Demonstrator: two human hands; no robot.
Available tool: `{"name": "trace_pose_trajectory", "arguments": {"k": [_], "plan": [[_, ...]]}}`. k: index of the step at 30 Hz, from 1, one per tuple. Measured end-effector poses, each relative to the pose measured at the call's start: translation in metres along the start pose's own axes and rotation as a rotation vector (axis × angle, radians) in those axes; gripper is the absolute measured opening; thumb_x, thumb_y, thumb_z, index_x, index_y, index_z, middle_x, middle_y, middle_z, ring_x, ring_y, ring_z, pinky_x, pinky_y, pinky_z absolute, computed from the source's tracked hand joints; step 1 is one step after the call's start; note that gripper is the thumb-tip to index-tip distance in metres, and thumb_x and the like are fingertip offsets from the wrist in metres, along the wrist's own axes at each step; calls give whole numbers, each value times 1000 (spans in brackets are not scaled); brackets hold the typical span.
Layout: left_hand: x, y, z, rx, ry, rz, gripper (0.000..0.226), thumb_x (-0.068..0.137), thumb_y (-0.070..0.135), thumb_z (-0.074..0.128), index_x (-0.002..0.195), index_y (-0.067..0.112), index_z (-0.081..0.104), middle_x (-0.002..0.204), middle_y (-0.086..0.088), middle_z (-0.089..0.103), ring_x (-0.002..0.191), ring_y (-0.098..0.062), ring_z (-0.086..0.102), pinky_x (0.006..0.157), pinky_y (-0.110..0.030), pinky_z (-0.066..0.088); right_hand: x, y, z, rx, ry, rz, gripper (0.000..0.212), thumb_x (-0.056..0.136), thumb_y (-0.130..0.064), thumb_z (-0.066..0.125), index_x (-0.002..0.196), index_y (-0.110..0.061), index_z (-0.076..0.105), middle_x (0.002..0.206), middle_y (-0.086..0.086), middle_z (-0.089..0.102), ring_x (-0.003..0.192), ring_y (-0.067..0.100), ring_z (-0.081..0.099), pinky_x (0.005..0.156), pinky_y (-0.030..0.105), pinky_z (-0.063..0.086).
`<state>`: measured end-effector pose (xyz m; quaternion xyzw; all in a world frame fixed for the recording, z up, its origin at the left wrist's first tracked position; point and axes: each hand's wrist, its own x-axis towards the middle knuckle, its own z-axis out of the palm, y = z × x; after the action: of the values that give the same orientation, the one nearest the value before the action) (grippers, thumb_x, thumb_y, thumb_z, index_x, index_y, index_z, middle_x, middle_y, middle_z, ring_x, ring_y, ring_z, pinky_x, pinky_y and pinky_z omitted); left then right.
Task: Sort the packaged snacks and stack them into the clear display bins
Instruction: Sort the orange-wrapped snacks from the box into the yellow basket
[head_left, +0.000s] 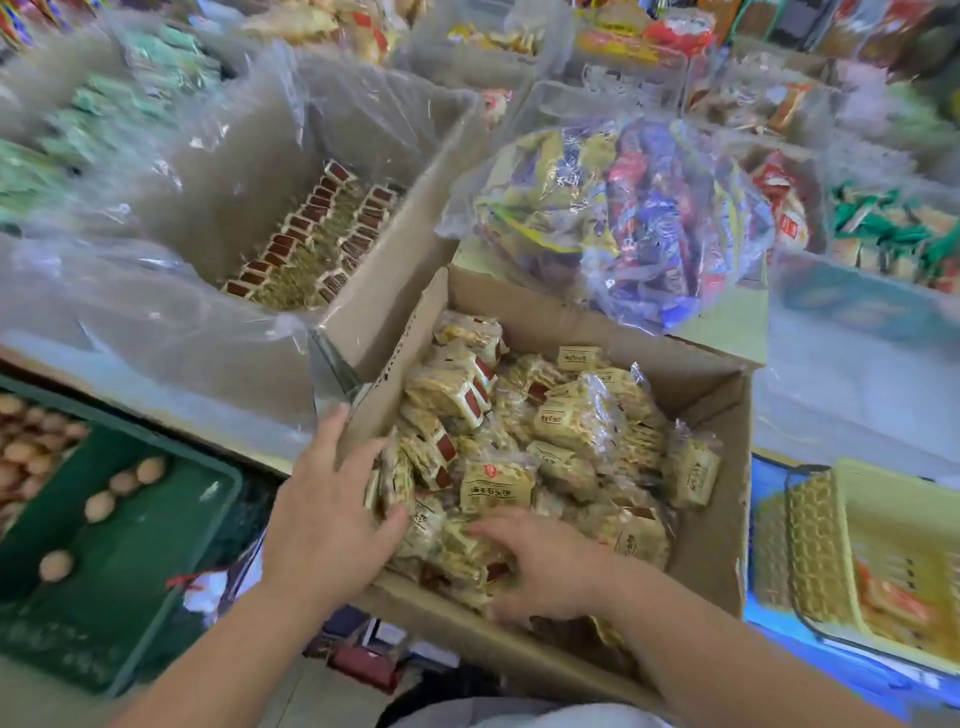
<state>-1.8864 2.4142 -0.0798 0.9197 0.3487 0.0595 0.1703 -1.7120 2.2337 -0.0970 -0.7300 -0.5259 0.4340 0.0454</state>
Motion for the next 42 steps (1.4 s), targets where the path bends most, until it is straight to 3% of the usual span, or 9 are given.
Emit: {"name": "trace_pose_trajectory", "arguments": {"k": [9, 14, 20, 28, 30, 33, 36, 39, 42], "plan": [[-2, -10, 1, -37, -25, 23, 56, 82, 57, 70, 129, 28, 62, 164, -3, 26, 138, -30, 44, 97, -50, 52, 17, 10, 14, -346, -45, 66, 126, 63, -54, 79, 152, -52, -11, 139, 13, 51, 120, 37, 50, 104, 50, 42], [0, -10, 3, -22, -18, 39, 58, 80, 56, 73, 127, 24, 64, 162, -8, 30, 135, -35, 48, 93, -53, 53, 17, 9, 22, -262, 230, 5, 114, 70, -41, 73, 152, -47, -6, 145, 2, 37, 115, 30, 54, 91, 42, 52], [-2, -10, 3, -16, -15, 45, 62, 80, 58, 73, 130, 24, 63, 163, -7, 29, 134, -34, 48, 94, -53, 53, 26, -1, 38, -395, 151, 76, 117, 66, -46, 80, 153, -44, 0, 139, 5, 50, 117, 32, 55, 95, 46, 49], [-3, -13, 2, -31, -19, 49, 57, 80, 57, 73, 127, 26, 64, 162, -6, 28, 132, -34, 48, 97, -55, 50, -11, -4, -22, 272, 185, 182, 91, 63, -37, 81, 136, -51, 29, 107, -2, 69, 82, 16, 71, 73, 35, 63], [-3, -13, 3, -13, -5, 57, 56, 80, 57, 74, 125, 25, 66, 160, -8, 29, 131, -35, 49, 98, -56, 49, -37, 0, -51, 316, 232, 179, 87, 62, -41, 80, 133, -56, 31, 101, -18, 68, 75, 7, 67, 65, 24, 58], [-3, -12, 5, 22, 9, 55, 56, 78, 55, 76, 124, 24, 67, 159, -10, 31, 132, -37, 47, 100, -58, 47, -75, 9, -92, 377, 403, 203, 81, 59, -47, 82, 124, -65, 37, 105, -34, 66, 89, -5, 67, 77, 11, 49], [-2, -11, 4, 41, -3, 51, 57, 77, 55, 77, 124, 25, 67, 160, -12, 33, 134, -38, 45, 101, -60, 46, -99, 34, -118, 405, 582, 279, 80, 68, -31, 89, 130, -52, 44, 103, -29, 70, 86, -8, 68, 81, 21, 48], [-2, -9, 2, 66, -21, 63, 58, 77, 55, 78, 125, 23, 66, 159, -14, 34, 133, -40, 45, 101, -62, 46, -97, 56, -127, 352, 685, 381, 76, 75, -21, 85, 134, -41, 43, 91, -25, 69, 73, -7, 63, 65, 11, 43], [-2, -7, -1, 126, -25, 129, 56, 82, 57, 69, 125, 22, 65, 159, -17, 34, 140, -43, 39, 111, -65, 35, -74, 63, -121, 151, 640, 542, 85, 85, -25, 74, 155, -27, 25, 121, 5, 65, 88, 15, 61, 74, 27, 45]]}}
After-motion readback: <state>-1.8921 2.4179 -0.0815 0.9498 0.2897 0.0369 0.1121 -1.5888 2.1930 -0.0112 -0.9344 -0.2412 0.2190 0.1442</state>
